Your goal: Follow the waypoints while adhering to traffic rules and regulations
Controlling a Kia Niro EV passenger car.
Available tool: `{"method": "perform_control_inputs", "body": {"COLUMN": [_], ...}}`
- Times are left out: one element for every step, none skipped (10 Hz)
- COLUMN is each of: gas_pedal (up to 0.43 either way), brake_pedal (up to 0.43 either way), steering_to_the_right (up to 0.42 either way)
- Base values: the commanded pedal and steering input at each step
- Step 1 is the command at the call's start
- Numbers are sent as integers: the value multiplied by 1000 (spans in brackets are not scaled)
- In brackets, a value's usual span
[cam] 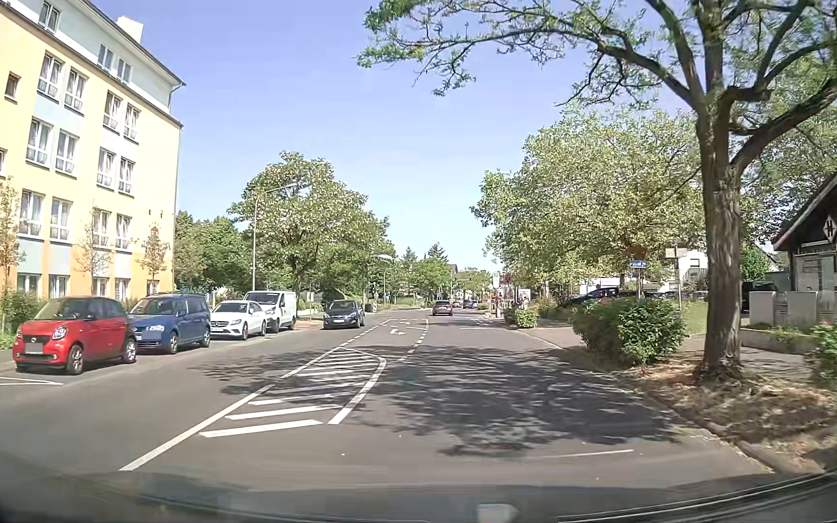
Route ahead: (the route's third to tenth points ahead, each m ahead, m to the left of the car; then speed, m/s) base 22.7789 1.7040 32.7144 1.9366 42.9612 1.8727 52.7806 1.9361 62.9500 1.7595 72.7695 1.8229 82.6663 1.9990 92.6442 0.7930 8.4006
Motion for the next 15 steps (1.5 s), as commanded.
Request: {"method": "perform_control_inputs", "body": {"gas_pedal": [67,67,67,67,67,67,67,67,67,67,67,67,67,67,67], "brake_pedal": [30,30,30,30,30,30,30,30,30,30,30,30,30,30,30], "steering_to_the_right": [5,5,5,5,5,5,5,5,5,5,5,4,4,4,4]}}
